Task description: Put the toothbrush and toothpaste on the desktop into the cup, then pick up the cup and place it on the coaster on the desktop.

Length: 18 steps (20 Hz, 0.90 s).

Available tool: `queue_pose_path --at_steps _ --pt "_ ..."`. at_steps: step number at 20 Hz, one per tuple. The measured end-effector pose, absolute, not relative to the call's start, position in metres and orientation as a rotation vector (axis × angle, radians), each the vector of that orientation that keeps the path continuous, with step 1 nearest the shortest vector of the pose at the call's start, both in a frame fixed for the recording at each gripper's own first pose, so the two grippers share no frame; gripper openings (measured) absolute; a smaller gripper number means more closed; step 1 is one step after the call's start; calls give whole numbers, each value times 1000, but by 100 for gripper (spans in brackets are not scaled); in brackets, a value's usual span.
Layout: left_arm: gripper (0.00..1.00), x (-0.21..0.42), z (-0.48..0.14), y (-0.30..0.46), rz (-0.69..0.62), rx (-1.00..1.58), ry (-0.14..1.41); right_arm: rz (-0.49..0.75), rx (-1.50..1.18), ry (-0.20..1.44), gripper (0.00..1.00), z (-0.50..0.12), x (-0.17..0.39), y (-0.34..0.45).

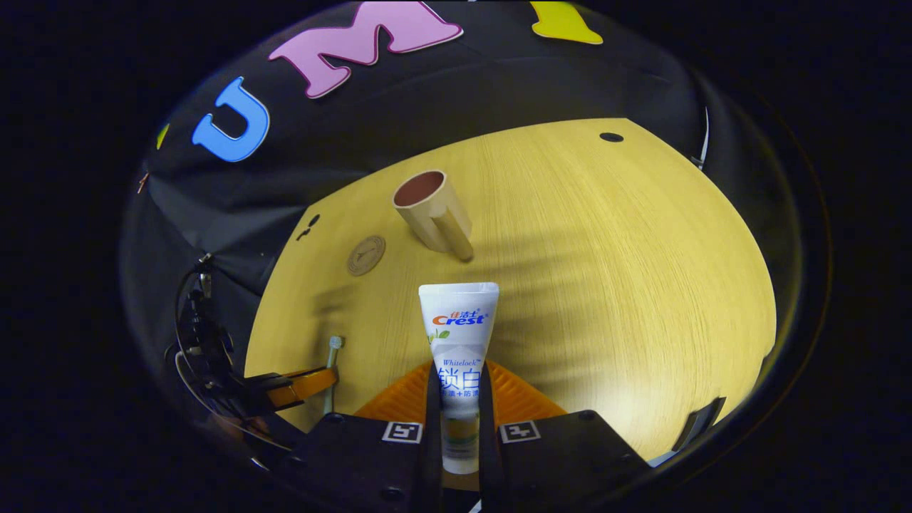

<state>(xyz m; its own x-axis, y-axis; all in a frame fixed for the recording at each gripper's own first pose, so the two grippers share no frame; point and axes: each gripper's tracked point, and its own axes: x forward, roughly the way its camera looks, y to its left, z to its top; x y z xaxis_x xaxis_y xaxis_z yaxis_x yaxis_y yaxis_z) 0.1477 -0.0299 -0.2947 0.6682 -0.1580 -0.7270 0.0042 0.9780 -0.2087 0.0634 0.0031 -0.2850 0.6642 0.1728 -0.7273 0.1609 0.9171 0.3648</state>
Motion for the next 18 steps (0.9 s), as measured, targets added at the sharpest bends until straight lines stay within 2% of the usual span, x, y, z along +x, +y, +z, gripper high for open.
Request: queue_pose_path --at_steps 10,15,18 --pt "6 146 -154 -64 -251 -248 451 80 393 472 24 -168 116 5" --pt "6 149 -84 -91 -330 -291 291 132 389 295 24 -110 188 -4" --pt "6 160 -58 -103 -354 -350 231 170 428 241 24 -105 244 -5"
